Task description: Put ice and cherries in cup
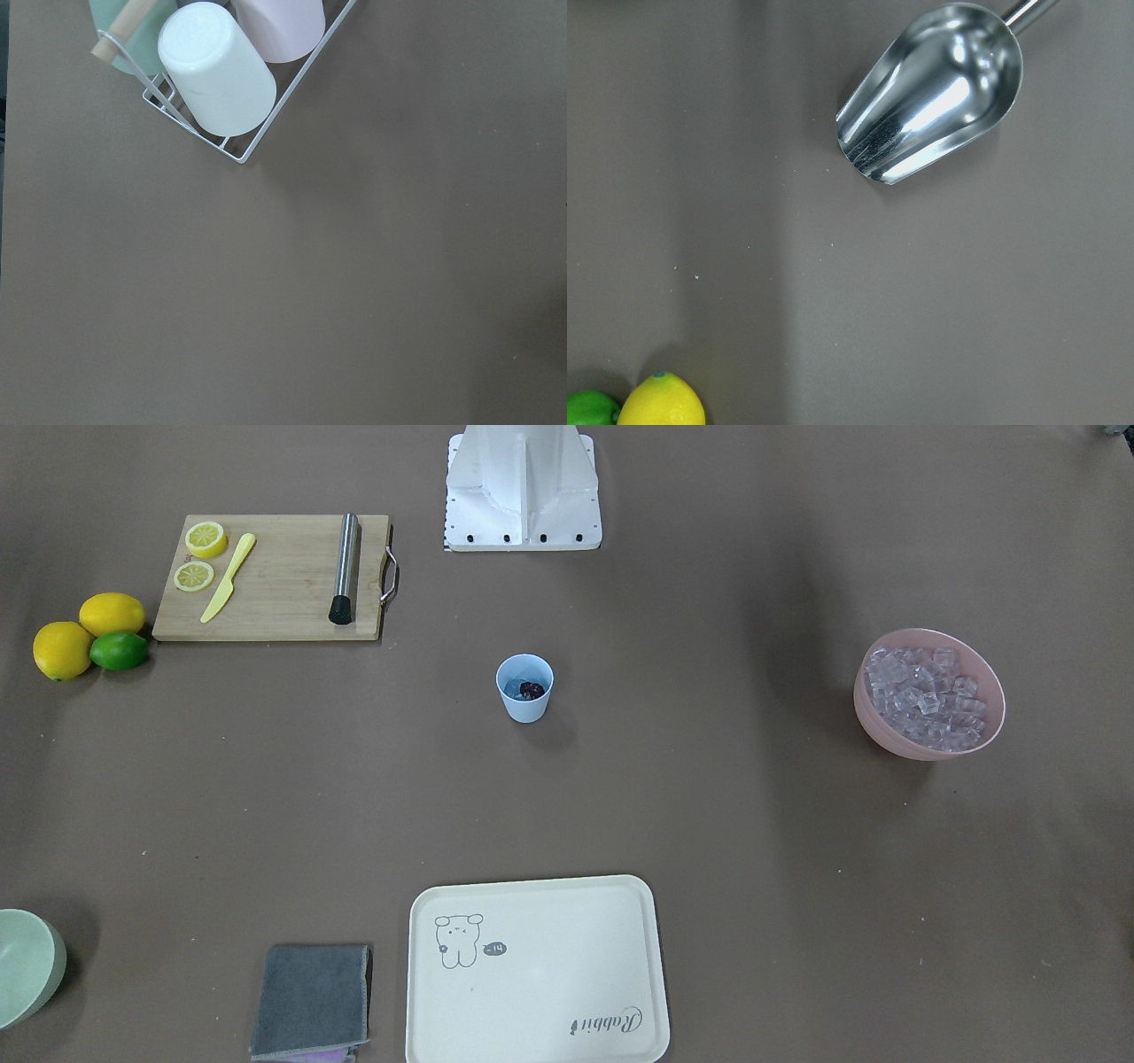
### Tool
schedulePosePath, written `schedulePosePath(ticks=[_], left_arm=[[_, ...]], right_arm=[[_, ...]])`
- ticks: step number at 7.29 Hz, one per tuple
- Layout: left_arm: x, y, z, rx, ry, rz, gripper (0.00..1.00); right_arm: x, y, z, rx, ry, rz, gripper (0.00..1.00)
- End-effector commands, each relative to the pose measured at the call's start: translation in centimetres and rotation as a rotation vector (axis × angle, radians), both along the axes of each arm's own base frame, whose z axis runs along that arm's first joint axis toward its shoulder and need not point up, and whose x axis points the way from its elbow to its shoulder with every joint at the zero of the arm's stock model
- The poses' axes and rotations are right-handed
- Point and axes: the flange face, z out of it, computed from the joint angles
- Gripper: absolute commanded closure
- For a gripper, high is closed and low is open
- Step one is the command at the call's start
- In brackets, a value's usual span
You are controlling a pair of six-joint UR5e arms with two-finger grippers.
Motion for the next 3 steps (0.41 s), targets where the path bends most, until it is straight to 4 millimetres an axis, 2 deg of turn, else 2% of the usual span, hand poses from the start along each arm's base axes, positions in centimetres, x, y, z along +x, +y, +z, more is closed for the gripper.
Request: schedulePosePath(ticks=[1, 3], left_arm=[[-0.02, 0.41, 0.20, -0.005, 0.000, -0.001, 0.02], [-0.01, 0.54, 0.25, -0.005, 0.000, -0.001, 0.02]], right_arm=[[0.00, 0.02, -0.09, 0.002, 0.000, 0.000, 0.00], [0.00, 0.03, -0.02, 0.000, 0.000, 0.000, 0.00]])
